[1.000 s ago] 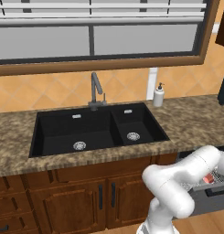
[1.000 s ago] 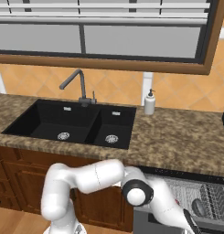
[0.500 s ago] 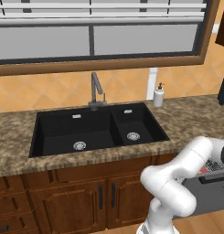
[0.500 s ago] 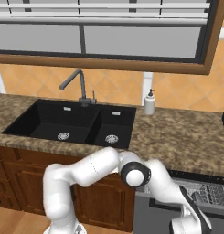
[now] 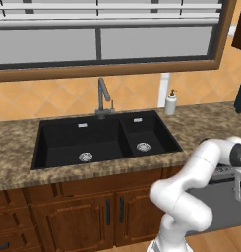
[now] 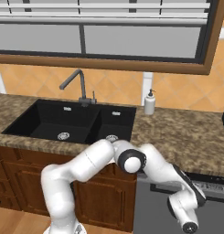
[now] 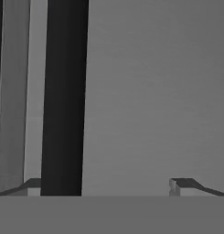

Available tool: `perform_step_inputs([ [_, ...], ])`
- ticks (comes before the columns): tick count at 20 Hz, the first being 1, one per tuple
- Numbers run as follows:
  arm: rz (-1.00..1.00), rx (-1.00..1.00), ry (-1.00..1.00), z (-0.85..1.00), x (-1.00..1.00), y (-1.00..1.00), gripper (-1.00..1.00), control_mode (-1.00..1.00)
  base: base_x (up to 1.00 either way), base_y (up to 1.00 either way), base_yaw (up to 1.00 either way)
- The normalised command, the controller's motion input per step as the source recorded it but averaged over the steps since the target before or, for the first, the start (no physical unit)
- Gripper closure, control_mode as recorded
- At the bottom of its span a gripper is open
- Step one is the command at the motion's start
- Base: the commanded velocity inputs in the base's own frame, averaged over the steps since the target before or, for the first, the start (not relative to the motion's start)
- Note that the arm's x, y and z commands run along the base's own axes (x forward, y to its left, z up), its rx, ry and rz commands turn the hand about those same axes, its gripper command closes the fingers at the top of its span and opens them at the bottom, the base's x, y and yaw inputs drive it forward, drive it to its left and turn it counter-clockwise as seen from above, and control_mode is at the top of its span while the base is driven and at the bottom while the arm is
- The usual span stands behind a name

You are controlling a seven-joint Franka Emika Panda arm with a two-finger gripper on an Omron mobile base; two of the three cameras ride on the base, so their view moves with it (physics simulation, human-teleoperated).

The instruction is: Pick up the cup and bowl from the counter, place them in the dishwasher, and close the dishwasher door.

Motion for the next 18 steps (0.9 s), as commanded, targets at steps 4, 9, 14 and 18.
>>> perform_step_inputs([
  [4,0.0,0.0,0.09,0.01,0.97,0.0,-1.0,-1.0,0.0,0.0,0.0],
  [9,0.0,0.0,0.08,0.01,0.88,0.0,-1.0,-1.0,0.0,0.0,0.0],
  [14,0.0,0.0,0.02,0.0,0.65,0.0,-1.0,-1.0,0.0,0.0,0.0],
  [18,0.0,0.0,0.0,0.0,0.19,0.0,-1.0,-1.0,0.0,0.0,0.0],
])
